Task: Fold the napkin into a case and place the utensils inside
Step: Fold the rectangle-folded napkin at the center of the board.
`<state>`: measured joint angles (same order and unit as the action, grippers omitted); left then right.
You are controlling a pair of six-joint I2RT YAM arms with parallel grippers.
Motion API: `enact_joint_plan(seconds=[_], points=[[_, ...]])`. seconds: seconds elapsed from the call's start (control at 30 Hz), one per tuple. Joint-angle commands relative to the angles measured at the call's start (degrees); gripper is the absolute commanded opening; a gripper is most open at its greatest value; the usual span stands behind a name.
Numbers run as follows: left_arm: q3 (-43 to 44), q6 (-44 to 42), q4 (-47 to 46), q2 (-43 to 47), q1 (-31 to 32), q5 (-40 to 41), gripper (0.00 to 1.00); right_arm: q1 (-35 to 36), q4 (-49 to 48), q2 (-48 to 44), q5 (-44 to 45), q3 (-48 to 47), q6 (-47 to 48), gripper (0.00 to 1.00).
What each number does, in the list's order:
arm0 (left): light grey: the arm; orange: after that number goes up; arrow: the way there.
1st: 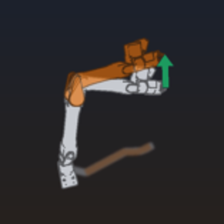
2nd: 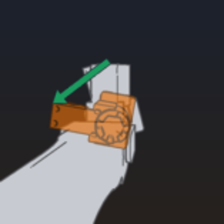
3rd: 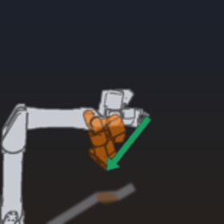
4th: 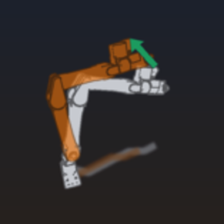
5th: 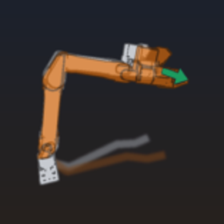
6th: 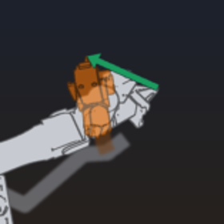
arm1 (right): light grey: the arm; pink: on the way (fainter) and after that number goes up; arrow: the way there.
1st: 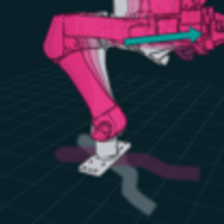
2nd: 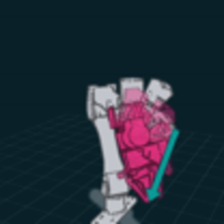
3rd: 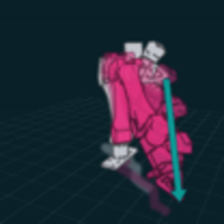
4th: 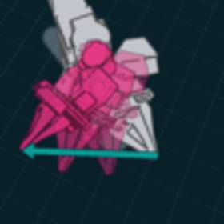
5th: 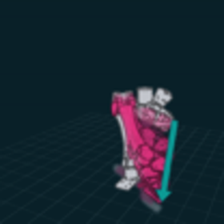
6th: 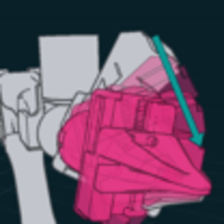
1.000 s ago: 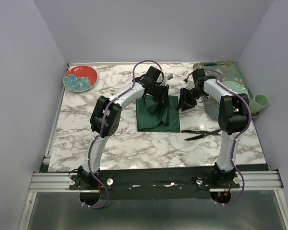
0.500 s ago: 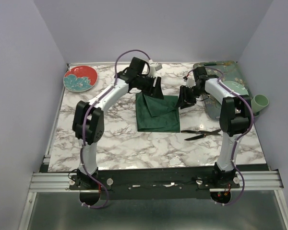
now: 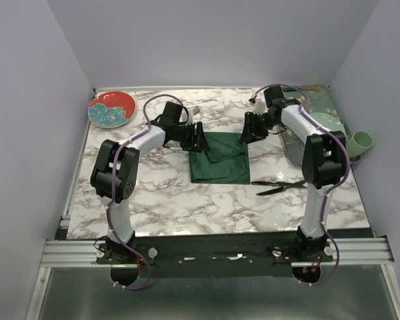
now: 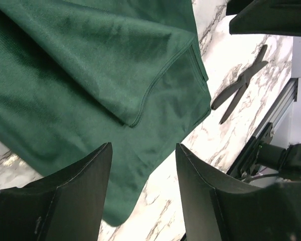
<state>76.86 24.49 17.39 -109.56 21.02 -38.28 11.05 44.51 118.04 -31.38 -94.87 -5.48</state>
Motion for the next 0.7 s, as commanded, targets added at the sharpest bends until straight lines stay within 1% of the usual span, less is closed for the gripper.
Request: enact_joint_plan(seconds=[0.0, 0.17, 0.3, 0.5, 0.6, 0.67], points=[[-1.1, 7.5, -9.1, -2.8, 0.4, 0.2, 0.63, 1.1, -1.1, 2.6, 0.0, -3.3, 2.2, 0.50], [-1.3, 10.7, -13.2, -6.3, 1.0, 0.0, 0.64, 1.5, -1.6, 4.5, -0.1, -3.9, 2.2, 0.52], [-1.1, 11.9, -14.1, -8.0, 1.3, 0.8, 0.64, 1.5, -1.8, 6.0, -0.2, -4.3, 2.0, 0.55], [-0.3, 12.5, -14.5, -9.9, 2.5, 1.8, 0.61, 1.6, -1.9, 7.1, -1.2, -4.0, 1.6, 0.55], [0.5, 13.5, -14.8, -10.8, 2.9, 1.8, 0.58, 1.6, -1.8, 7.2, -1.5, -3.5, 1.6, 0.55], [0.8, 14.6, -15.8, -11.5, 2.9, 0.7, 0.54, 1.6, -1.7, 7.4, -1.4, -3.2, 1.7, 0.55]])
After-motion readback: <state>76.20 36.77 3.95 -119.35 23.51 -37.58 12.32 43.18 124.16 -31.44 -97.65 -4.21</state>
